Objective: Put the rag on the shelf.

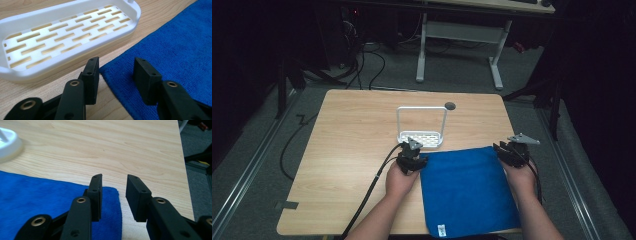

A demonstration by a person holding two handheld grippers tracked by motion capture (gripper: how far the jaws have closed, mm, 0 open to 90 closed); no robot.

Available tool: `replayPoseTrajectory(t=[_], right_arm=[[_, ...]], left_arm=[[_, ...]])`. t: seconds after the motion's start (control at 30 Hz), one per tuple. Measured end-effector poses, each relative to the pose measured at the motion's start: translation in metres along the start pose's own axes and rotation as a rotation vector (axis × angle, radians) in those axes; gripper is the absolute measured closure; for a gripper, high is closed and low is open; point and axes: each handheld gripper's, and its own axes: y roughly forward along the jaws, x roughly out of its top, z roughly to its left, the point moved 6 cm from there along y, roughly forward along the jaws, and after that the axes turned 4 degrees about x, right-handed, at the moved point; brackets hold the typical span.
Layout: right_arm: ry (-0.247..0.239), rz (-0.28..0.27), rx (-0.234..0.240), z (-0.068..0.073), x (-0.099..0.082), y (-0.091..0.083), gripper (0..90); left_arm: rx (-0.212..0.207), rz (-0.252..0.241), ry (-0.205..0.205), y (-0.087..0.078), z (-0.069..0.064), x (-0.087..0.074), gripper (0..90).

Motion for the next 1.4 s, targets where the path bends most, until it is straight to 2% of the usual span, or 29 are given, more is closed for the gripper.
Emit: replayPoseTrajectory(t=[0.23,0.37,0.6,0.7,0.8,0.93,0.97,1.0,1.1,1.2,1.23,1.27,1.33,1.37,1.4], right_arm=[[0.019,0.064,-0.004,-0.004,-0.008,0.023,68.7],[0.051,0.090,0.016,-0.005,-0.013,0.033,65.4],[0.063,0.103,0.014,-0.006,-0.017,0.038,64.2],[0.051,0.104,0.015,-0.006,-0.017,0.037,71.1],[0.024,0.108,0.028,0.000,-0.017,0.036,86.1],[-0.013,0.103,0.013,0.006,-0.016,0.035,88.0],[-0.021,0.095,0.010,0.008,-0.016,0.033,88.0],[-0.010,0.058,0.013,0.011,-0.013,0.025,88.1],[0.003,0.006,-0.001,0.013,-0.010,0.012,88.1],[0.040,-0.061,-0.005,0.014,-0.008,-0.005,88.1],[0.052,-0.078,-0.007,0.015,-0.008,-0.009,88.1],[0.052,-0.078,-0.007,0.015,-0.008,-0.009,88.1],[0.070,-0.153,0.008,0.024,-0.009,-0.028,88.2],[0.082,-0.177,0.022,0.028,-0.011,-0.034,88.2],[0.080,-0.192,0.028,0.032,-0.013,-0.038,88.2]], left_arm=[[0.017,0.002,0.024,-0.001,-0.004,-0.001,60.8],[0.011,0.001,0.028,-0.001,-0.005,-0.002,67.7],[-0.011,-0.001,0.030,-0.001,-0.004,-0.002,80.6],[-0.018,0.000,0.033,-0.001,-0.005,-0.002,84.5],[-0.024,0.000,0.033,-0.001,-0.005,-0.002,86.9],[-0.020,0.002,0.026,-0.002,-0.005,-0.003,88.2],[-0.022,-0.011,0.026,-0.004,-0.005,-0.002,88.2],[-0.029,-0.034,0.023,-0.006,-0.005,-0.002,88.4],[-0.035,-0.066,0.032,-0.010,-0.007,-0.001,88.5],[-0.054,-0.101,0.015,-0.017,-0.010,0.000,88.5],[-0.051,-0.121,0.026,-0.021,-0.011,0.000,88.6],[-0.051,-0.121,0.026,-0.021,-0.011,0.000,88.6],[-0.050,-0.159,0.035,-0.031,-0.013,0.000,88.7],[-0.045,-0.203,0.033,-0.043,-0.012,-0.001,88.7],[-0.041,-0.220,0.031,-0.047,-0.012,-0.002,88.7]])
